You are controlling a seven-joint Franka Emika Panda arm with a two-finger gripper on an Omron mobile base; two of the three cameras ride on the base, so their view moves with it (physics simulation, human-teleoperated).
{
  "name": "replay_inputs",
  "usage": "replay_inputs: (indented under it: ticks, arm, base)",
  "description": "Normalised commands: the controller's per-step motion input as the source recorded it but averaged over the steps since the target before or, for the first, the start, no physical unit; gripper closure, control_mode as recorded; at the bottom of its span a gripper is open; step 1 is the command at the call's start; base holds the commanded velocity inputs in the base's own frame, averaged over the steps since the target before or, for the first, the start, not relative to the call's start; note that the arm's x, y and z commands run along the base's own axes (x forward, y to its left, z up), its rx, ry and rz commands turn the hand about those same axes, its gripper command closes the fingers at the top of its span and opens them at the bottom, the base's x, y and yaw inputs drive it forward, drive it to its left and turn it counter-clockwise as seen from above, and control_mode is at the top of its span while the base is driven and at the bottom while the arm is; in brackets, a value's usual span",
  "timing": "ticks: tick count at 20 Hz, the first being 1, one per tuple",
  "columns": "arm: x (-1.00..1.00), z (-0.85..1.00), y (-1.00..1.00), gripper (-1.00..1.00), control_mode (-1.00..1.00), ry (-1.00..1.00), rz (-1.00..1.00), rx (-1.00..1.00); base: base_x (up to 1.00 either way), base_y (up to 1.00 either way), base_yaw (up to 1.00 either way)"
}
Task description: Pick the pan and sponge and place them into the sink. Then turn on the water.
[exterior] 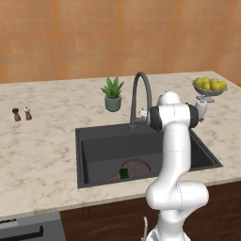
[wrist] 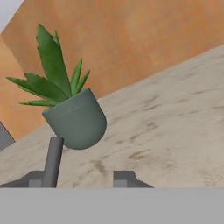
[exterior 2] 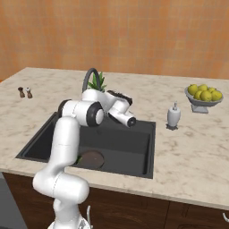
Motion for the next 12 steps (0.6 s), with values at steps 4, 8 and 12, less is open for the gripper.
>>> replay_inputs:
  ticks: [4,8,12]
  arm:
    - [0.2,-0.31,-1.0,1.0,-1.0,0.09,-0.04,0.08]
    - [0.11,-0.45,-0.91,1.0,-1.0,0.16,-0.04,0.01]
    - [-0.03,-0.29,-0.61,1.0,-1.0,0.18,-0.07,0.0]
  base:
    - [0.0,0.0,0.0]
    - [0.0,0.0,0.0]
    - [0.0,0.0,0.0]
